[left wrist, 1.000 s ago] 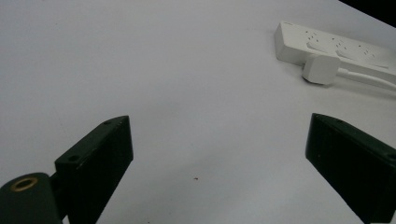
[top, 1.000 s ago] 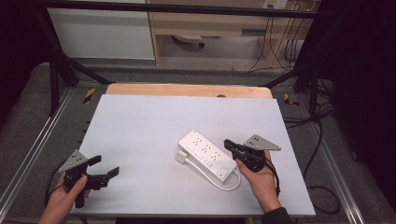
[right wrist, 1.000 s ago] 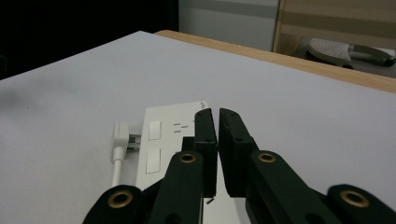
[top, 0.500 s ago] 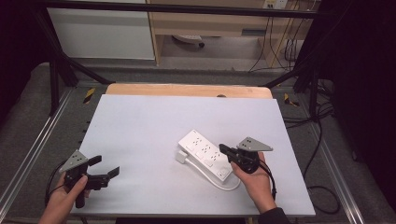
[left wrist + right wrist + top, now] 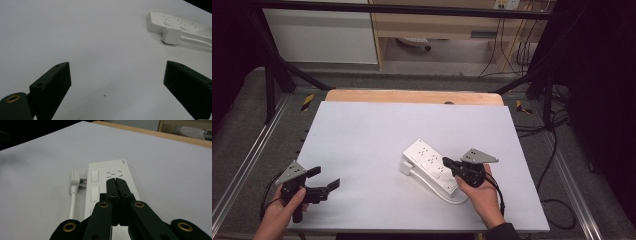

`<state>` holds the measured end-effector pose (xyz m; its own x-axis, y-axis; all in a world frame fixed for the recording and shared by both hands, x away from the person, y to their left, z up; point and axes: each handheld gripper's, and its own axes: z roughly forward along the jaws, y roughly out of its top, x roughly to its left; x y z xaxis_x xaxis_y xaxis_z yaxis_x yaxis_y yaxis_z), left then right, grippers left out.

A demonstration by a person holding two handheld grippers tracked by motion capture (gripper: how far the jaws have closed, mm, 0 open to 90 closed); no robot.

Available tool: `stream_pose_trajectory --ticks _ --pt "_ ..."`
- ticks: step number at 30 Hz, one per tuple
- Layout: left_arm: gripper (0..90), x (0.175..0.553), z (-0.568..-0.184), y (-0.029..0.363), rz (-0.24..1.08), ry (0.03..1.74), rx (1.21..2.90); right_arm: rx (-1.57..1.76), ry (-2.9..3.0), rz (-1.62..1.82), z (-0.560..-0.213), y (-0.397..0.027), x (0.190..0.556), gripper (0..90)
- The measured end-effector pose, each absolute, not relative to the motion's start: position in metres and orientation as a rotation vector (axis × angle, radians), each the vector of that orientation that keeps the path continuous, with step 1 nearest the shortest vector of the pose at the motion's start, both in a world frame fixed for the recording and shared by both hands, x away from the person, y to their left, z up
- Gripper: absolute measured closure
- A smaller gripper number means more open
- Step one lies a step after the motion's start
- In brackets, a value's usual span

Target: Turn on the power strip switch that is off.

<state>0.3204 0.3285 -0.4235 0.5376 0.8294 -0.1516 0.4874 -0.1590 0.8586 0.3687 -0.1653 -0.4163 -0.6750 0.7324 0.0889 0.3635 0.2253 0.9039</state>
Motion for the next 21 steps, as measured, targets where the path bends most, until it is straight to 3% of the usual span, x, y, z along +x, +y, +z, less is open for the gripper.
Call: stream_pose_trajectory --ticks 21 --pt "7.7 0.321 -0.424 0.327 0.442 1.083 1.824 1.031 2.231 1.368 -0.427 -0.16 0.365 90.0"
